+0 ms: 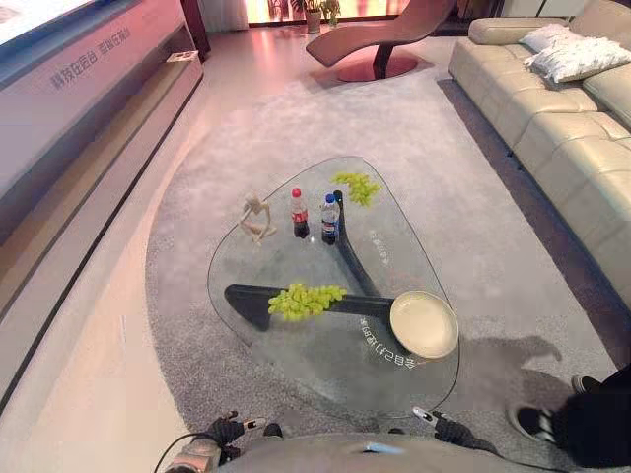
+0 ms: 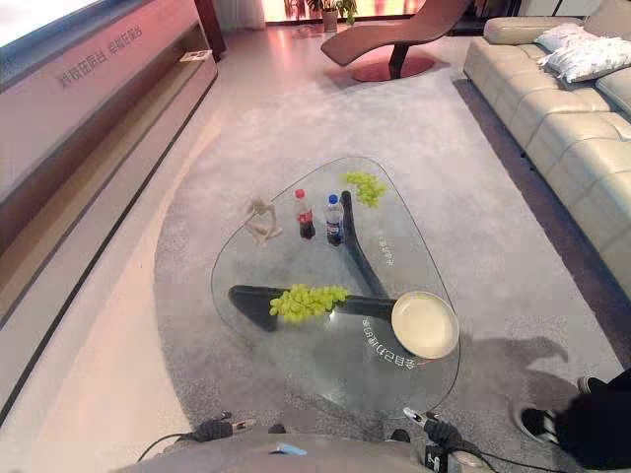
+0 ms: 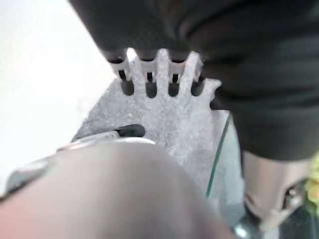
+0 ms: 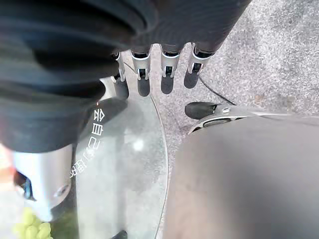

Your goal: Pick up fruits into the plate

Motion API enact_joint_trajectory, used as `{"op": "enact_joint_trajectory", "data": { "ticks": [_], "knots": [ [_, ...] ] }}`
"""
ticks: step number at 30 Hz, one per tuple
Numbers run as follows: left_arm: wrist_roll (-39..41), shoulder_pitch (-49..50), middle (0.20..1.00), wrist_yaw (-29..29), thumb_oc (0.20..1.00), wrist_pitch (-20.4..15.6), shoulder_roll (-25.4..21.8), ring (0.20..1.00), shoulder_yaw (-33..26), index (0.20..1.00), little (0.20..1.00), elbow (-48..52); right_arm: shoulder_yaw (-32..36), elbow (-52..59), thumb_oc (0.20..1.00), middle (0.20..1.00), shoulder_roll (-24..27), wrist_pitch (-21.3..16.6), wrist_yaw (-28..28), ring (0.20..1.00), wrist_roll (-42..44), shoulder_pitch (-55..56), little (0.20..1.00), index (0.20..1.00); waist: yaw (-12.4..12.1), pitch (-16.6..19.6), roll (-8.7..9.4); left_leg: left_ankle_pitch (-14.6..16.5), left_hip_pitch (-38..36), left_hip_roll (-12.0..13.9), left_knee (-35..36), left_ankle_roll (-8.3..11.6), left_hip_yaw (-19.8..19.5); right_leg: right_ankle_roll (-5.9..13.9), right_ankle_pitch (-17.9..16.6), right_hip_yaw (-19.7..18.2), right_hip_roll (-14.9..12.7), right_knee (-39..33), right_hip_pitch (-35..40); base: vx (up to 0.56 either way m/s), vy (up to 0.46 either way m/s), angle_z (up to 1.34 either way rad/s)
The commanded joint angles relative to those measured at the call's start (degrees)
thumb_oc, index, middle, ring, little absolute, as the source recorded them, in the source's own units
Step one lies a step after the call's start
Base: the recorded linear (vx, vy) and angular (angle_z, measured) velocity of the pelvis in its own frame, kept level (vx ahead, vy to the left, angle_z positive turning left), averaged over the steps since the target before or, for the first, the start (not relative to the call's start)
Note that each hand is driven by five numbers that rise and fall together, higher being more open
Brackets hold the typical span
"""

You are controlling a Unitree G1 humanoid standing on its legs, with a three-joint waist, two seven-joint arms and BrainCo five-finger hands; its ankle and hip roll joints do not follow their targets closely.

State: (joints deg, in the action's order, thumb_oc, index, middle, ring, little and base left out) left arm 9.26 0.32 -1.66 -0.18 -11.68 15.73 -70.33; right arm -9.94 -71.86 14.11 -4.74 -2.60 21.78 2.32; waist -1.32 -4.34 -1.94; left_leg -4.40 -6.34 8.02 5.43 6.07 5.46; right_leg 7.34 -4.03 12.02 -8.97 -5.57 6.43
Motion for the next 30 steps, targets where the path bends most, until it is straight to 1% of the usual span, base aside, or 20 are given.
{"op": "enact_joint_trajectory", "data": {
  "ticks": [1,2,4,6,11,17,18,19,20,21,22,23,24,25,26,27,28,29,30],
  "knots": [
    [-1.73,-4.5,1.0,-1.64,1.0,-1.36,-0.69,1.0,1.81,1.0,1.0,-1.88,-0.56,-1.9,1.0,1.0,-1.85,-0.04,0.07,1.0,-0.85,-4.65,1.0,1.0,0.01,-4.42,1.99,7.17,-4.07,-2.05,-0.43,-2.04,0.6,1.31,2.97,-1.22,-2.94,3.1,1.3,-0.13,-0.002,-0.22],
    [-1.47,-4.48,1.0,-1.52,1.0,-1.99,-0.71,1.0,1.68,1.0,1.0,-1.8,-0.51,-1.85,1.0,1.0,-1.89,0.02,0.07,1.0,-0.95,-4.66,1.0,1.0,0.03,-4.44,1.99,7.18,-4.05,-2.07,-0.43,-2.02,0.55,1.33,2.99,-1.3,-2.94,3.15,1.26,0.0,0.0,0.0],
    [-2.33,-4.38,1.0,-2.63,1.0,0.7,-1.02,1.0,1.49,1.0,1.0,-1.7,-0.66,-1.64,1.0,1.0,-1.86,0.32,0.11,1.0,-0.73,-4.65,1.0,1.0,-0.1,-4.57,1.99,7.29,-4.19,-2.08,-0.46,-2.05,0.46,1.38,3.08,-1.27,-2.94,3.32,1.31,0.04,-0.008,0.0],
    [-3.14,-4.34,1.0,-2.57,1.0,1.6,-1.07,1.0,1.18,1.0,1.0,-2.12,-0.94,-1.66,1.0,1.0,-1.95,0.3,0.12,1.0,-0.65,-4.61,1.0,1.0,-0.11,-4.69,2.09,7.36,-4.18,-2.07,-0.57,-2.09,0.32,1.35,3.15,-1.42,-2.92,3.39,1.28,0.04,-0.015,0.0],
    [-3.5,-4.28,1.0,-4.64,1.0,3.18,-0.79,1.0,1.15,1.0,1.0,-2.65,-1.28,-1.77,1.0,1.0,-2.06,0.11,0.03,1.0,-1.17,-4.55,1.0,1.0,0.15,-5.07,1.99,7.39,-4.19,-2.1,-0.68,-2.17,0.19,1.3,3.19,-1.83,-2.85,3.69,1.02,0.05,-0.005,0.0],
    [-2.75,-5.23,1.0,-5.1,1.0,2.2,-0.58,1.0,2.06,1.0,1.0,-2.01,-2.38,-0.57,1.0,1.0,-1.71,0.68,0.16,1.0,-1.66,-5.25,1.0,1.0,0.71,-6.46,1.82,7.17,-2.98,-2.04,-1.17,-2.24,0.3,1.13,3.15,-3.03,-2.64,4.52,-0.87,0.0,0.001,-0.01],
    [-2.72,-5.57,1.0,-5.0,1.0,1.61,-0.56,1.0,2.38,1.0,1.0,-1.64,-2.82,-0.2,1.0,1.0,-1.63,0.81,0.25,1.0,-1.5,-5.48,1.0,1.0,0.82,-6.87,1.76,7.09,-2.59,-2.05,-1.26,-2.27,0.3,1.06,3.1,-3.28,-2.52,4.61,-1.41,0.0,0.0,0.0],
    [-2.94,-6.32,1.0,-6.09,1.0,0.27,-0.52,1.0,3.21,1.0,1.0,-0.73,-3.47,0.59,1.0,1.0,-1.45,0.88,0.33,1.0,-1.08,-6.03,1.0,1.0,1.05,-7.82,1.74,6.92,-1.71,-1.99,-1.53,-2.32,0.27,1.03,2.98,-3.89,-2.42,4.99,-2.63,0.0,0.0,0.0],
    [-2.86,-6.42,1.0,-6.21,1.0,0.17,-0.53,1.0,3.27,1.0,1.0,-0.65,-3.51,0.67,1.0,1.0,-1.43,0.87,0.34,1.0,-1.07,-6.11,1.0,1.0,1.06,-7.9,1.74,6.9,-1.58,-1.98,-1.57,-2.32,0.29,1.03,2.98,-3.97,-2.42,5.06,-2.81,-0.09,-0.019,-0.03],
    [-2.2,-7.67,1.0,-6.81,1.0,-1.39,-1.0,1.0,3.93,1.0,1.0,0.48,-4.14,1.42,1.0,1.0,-0.98,0.67,0.31,1.0,-0.65,-7.1,1.0,1.0,1.35,-9.41,1.63,6.62,-0.44,-1.86,-1.85,-2.32,0.33,0.92,2.86,-4.53,-2.24,5.49,-4.27,-0.13,-0.01,-0.06],
    [-1.94,-8.29,1.0,-7.18,1.0,-1.9,-1.17,1.0,4.15,1.0,1.0,0.9,-4.4,1.71,1.0,1.0,-0.75,0.63,0.27,1.0,-0.38,-7.57,1.0,1.0,1.47,-10.03,1.56,6.51,0.03,-1.82,-1.93,-2.34,0.37,0.87,2.81,-4.72,-2.17,5.7,-4.91,-0.23,0.011,-0.13],
    [-1.42,-10.52,1.0,-8.97,1.0,-2.76,-1.63,1.0,5.16,1.0,1.0,2.92,-5.08,2.55,1.0,1.0,0.09,0.24,0.04,1.0,0.56,-9.13,1.0,1.0,1.9,-12.11,1.32,5.99,1.8,-1.78,-2.4,-2.3,0.29,0.66,2.54,-5.28,-1.93,6.29,-6.9,-0.16,0.028,-0.16],
    [-1.69,-10.82,1.0,-9.23,1.0,-2.98,-1.68,1.0,5.28,1.0,1.0,3.24,-5.16,2.67,1.0,1.0,0.2,0.21,0.0,1.0,0.67,-9.37,1.0,1.0,1.95,-12.36,1.29,5.92,2.07,-1.78,-2.48,-2.29,0.27,0.63,2.51,-5.35,-1.9,6.38,-7.17,-0.18,0.041,-0.19],
    [-2.47,-12.01,1.0,-10.36,1.0,-3.55,-1.92,1.0,5.63,1.0,1.0,4.65,-5.48,3.09,1.0,1.0,0.7,-0.06,-0.19,1.0,1.1,-10.2,1.0,1.0,2.16,-13.46,1.11,5.65,2.97,-1.8,-2.7,-2.23,0.26,0.48,2.36,-5.57,-1.79,6.56,-8.06,-0.14,0.066,-0.09],
    [-5.0,-14.25,1.0,-13.17,1.0,-4.19,-2.94,1.0,6.91,1.0,1.0,7.94,-6.12,4.22,1.0,1.0,1.82,-0.02,-0.5,1.0,1.84,-11.78,1.0,1.0,2.51,-15.35,0.64,5.08,4.52,-2.03,-2.94,-2.18,0.05,0.17,2.03,-5.99,-1.52,6.83,-9.65,-0.13,0.07,-0.06],
    [-5.62,-14.69,1.0,-13.89,1.0,-4.26,-3.15,1.0,7.13,1.0,1.0,8.55,-6.23,4.41,1.0,1.0,2.05,-0.02,-0.62,1.0,1.95,-12.09,1.0,1.0,2.55,-15.7,0.55,4.99,4.82,-2.09,-3.0,-2.17,0.0,0.12,1.96,-6.08,-1.47,6.88,-9.95,-0.12,0.074,-0.08],
    [-5.98,-16.17,1.0,-15.25,1.0,-3.56,-3.88,1.0,8.04,1.0,1.0,10.48,-6.65,4.98,1.0,1.0,2.64,-0.11,-0.75,1.0,2.35,-12.88,1.0,1.0,2.74,-16.74,0.36,4.76,5.62,-2.21,-3.21,-2.14,-0.09,0.08,1.72,-6.31,-1.44,6.95,-10.72,-0.11,0.059,-0.11],
    [-7.21,-18.74,1.0,-17.87,1.0,-2.67,-5.5,1.0,9.49,1.0,1.0,13.46,-7.5,6.59,1.0,1.0,3.74,0.1,-0.82,1.0,3.35,-14.21,1.0,1.0,3.06,-18.53,0.07,4.37,7.03,-2.4,-3.43,-2.11,-0.23,0.05,1.34,-6.68,-1.28,7.08,-12.16,-0.14,0.07,-0.11],
    [-7.46,-20.3,1.0,-19.05,1.0,-2.22,-6.69,1.0,10.16,1.0,1.0,14.9,-8.01,7.7,1.0,1.0,4.41,0.22,-0.79,1.0,3.92,-14.88,1.0,1.0,3.29,-19.58,-0.05,4.13,7.82,-2.51,-3.5,-2.09,-0.23,0.07,1.1,-6.83,-1.2,7.18,-13.07,-0.13,0.066,-0.09]
  ]
}}
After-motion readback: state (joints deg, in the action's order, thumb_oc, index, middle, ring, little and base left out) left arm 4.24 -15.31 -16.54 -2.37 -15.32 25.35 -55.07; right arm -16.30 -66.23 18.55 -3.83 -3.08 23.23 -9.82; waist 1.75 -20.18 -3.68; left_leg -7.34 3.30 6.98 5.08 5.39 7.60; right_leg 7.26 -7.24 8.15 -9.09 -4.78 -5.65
